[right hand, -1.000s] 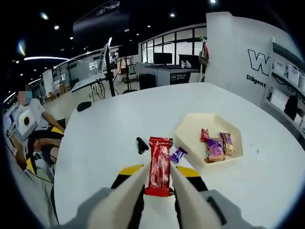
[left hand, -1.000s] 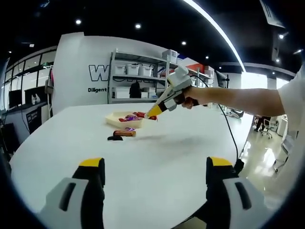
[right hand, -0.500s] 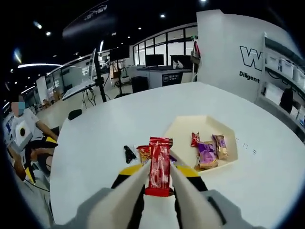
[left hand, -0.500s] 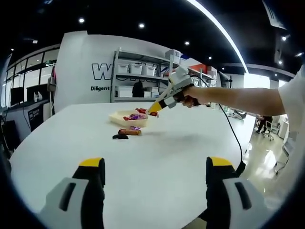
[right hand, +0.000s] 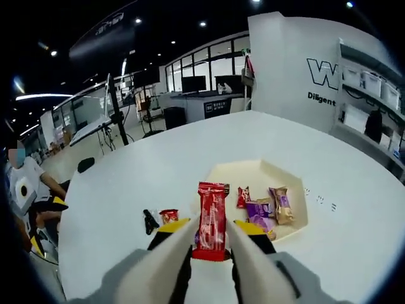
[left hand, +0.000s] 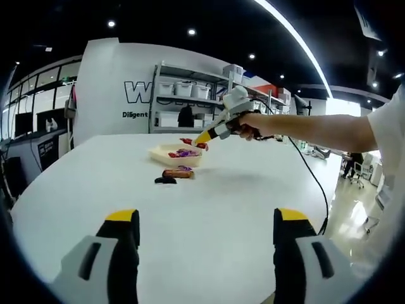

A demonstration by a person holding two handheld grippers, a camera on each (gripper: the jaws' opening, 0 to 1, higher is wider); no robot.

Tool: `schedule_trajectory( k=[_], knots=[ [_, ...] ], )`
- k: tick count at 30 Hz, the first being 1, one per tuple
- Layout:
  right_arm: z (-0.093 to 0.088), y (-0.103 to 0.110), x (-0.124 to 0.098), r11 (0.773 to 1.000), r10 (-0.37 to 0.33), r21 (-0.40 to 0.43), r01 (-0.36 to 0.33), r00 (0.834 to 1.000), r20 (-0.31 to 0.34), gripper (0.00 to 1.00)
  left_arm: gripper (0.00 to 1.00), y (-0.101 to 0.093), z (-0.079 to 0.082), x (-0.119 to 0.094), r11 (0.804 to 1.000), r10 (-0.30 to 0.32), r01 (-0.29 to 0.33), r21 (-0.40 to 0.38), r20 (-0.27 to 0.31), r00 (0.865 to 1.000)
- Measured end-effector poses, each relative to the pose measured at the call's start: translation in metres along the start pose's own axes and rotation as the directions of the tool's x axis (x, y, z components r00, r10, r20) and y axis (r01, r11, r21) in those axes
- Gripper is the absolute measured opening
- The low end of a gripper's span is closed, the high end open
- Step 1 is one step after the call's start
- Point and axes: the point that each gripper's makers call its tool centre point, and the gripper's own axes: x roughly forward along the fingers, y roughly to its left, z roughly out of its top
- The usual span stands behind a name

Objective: Place the target food into the container with the food tongs after gripping and lifting it, then release it inside without dropping or visibly crushing the food.

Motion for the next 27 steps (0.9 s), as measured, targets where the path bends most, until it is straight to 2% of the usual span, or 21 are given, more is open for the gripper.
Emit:
schedule_trajectory(
  k=[7,13,27],
  knots=[
    [0.000,-0.008,0.009,0.998,-0.041,0.039,0.040,0.999,0.012,0.16,0.86,-0.001,-0.001,0.006,1.000,-0.013,0.013,0.007,-0.008,1.000],
    [-0.001,-0.014,0.028,0.996,-0.068,0.063,0.067,0.998,0.010,0.16,0.86,0.001,-0.007,0.015,1.000,-0.023,0.023,-0.003,-0.021,1.000],
    [-0.001,-0.013,0.063,0.997,-0.050,0.057,0.050,0.999,0.004,0.17,0.86,0.008,-0.012,0.018,1.000,-0.019,0.019,-0.007,-0.038,0.999]
  ],
)
